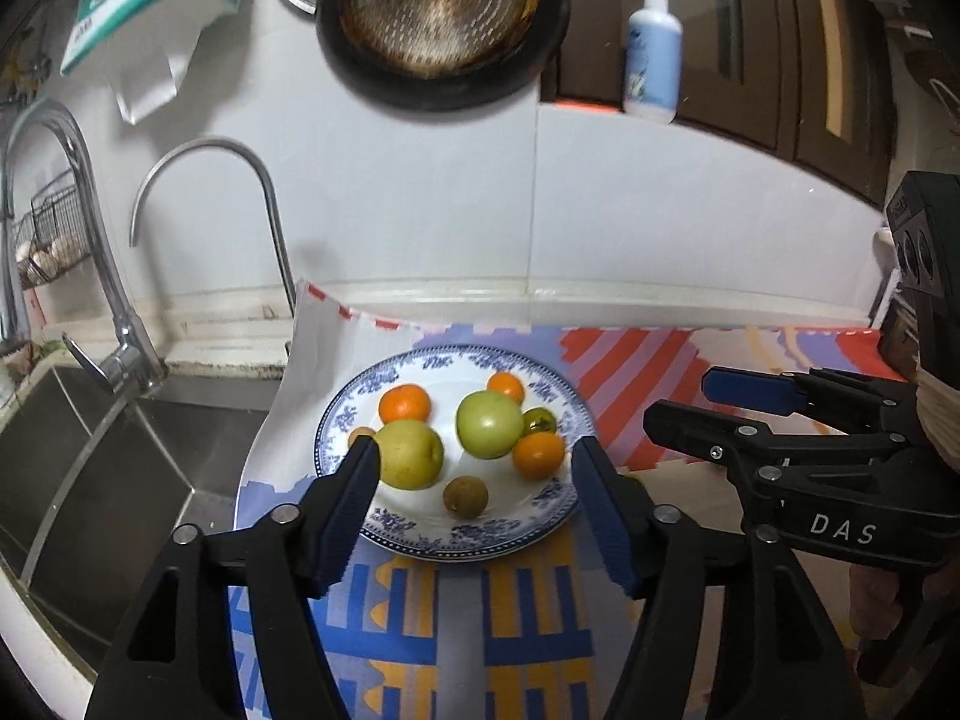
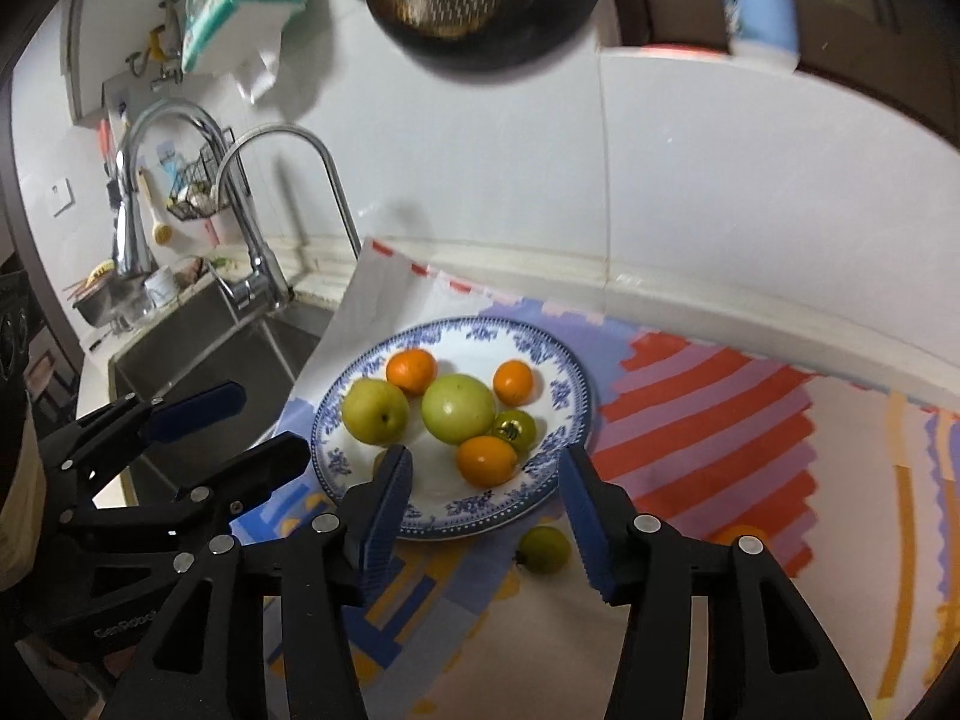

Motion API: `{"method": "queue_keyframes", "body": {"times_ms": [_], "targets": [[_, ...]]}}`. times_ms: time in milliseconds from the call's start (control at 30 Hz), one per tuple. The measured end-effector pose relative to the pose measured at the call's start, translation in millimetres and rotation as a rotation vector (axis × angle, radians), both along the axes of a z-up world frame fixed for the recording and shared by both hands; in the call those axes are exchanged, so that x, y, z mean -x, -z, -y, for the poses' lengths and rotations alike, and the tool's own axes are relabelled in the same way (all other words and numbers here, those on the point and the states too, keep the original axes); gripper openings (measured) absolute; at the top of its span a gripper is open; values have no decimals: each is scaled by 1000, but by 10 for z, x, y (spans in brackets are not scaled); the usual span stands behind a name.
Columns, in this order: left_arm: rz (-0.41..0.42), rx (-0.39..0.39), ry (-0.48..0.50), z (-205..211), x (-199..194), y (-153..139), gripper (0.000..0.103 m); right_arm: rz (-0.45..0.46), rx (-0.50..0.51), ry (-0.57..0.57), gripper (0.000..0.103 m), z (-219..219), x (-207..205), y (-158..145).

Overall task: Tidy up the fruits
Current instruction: 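Move both tools back toward the last tangerine and green tomato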

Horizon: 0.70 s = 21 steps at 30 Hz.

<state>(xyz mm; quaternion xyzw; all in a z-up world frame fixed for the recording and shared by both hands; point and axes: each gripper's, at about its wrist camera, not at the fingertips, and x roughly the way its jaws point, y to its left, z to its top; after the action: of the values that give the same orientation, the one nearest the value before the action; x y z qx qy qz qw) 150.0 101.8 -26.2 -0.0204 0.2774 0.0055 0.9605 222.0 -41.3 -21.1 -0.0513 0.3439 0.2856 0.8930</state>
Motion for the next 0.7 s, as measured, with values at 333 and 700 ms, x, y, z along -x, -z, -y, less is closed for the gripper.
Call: {"method": "queue_keyframes", "body": {"times_ms": [333,700], "targets": [[37,1,20,227,278,-171,85,79,-1,72,66,298,325,-238],[49,-39,20,499,407,-212,97,109,2,193,78,690,520,-280]]}}
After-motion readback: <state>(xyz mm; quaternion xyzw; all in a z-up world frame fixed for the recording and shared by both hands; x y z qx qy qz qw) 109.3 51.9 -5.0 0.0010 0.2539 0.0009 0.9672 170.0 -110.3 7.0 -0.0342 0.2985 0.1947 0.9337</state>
